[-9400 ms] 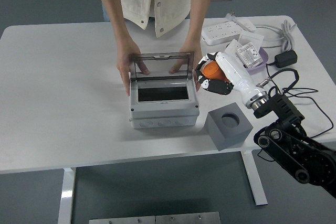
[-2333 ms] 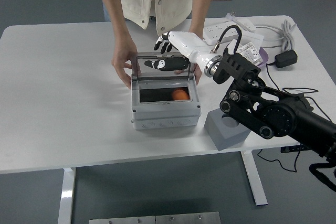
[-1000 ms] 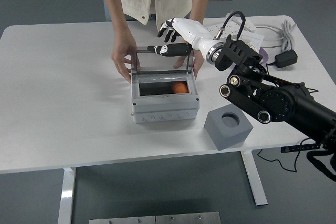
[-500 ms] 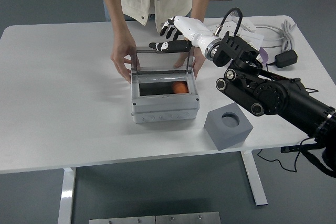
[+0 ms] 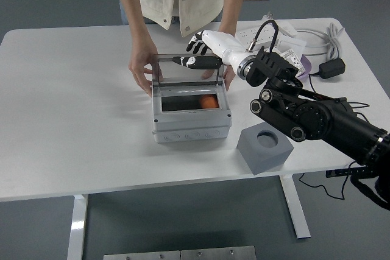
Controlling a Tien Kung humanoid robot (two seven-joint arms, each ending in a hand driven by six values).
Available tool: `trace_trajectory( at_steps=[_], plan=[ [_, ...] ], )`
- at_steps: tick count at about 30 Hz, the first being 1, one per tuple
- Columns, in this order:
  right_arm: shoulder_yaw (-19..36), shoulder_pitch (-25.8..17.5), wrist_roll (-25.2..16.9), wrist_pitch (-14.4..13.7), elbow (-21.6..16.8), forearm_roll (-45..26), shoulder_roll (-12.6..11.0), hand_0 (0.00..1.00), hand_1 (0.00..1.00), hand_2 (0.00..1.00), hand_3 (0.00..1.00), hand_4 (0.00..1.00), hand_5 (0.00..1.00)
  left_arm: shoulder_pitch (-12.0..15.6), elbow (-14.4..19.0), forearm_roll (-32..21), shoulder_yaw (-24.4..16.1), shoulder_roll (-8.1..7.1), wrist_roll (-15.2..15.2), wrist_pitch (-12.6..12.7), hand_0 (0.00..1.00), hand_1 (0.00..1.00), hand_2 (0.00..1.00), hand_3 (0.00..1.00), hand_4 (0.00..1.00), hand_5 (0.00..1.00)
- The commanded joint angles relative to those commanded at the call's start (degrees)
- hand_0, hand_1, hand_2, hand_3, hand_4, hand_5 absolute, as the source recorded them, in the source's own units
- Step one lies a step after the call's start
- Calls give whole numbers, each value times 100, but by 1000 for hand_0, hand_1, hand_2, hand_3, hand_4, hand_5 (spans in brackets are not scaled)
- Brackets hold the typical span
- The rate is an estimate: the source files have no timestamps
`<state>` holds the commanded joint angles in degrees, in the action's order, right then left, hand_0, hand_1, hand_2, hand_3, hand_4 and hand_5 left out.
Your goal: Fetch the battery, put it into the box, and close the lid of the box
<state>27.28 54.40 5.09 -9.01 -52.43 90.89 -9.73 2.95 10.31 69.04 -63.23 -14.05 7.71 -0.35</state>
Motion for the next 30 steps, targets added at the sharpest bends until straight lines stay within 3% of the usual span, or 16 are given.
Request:
trace_trajectory(
  at_steps=[8, 17, 30],
  plan=[
    [-169, -153, 149, 75, -690, 99, -373, 706, 606, 637, 655, 953, 812, 31, 0, 5, -48, -7, -23, 28, 596, 758, 608, 482, 46, 2],
    [-178, -206, 359, 229, -1319, 239, -671, 683, 585, 634, 654, 972, 857, 31, 0, -12, -64, -10, -45, 43, 596, 758, 609, 482, 44, 2],
    [-263, -309, 663, 643, -2105, 329, -1026, 647, 569, 629, 653, 970, 867, 32, 0, 67, -151, 8, -43, 43, 596, 758, 609, 482, 45, 2]
  ],
)
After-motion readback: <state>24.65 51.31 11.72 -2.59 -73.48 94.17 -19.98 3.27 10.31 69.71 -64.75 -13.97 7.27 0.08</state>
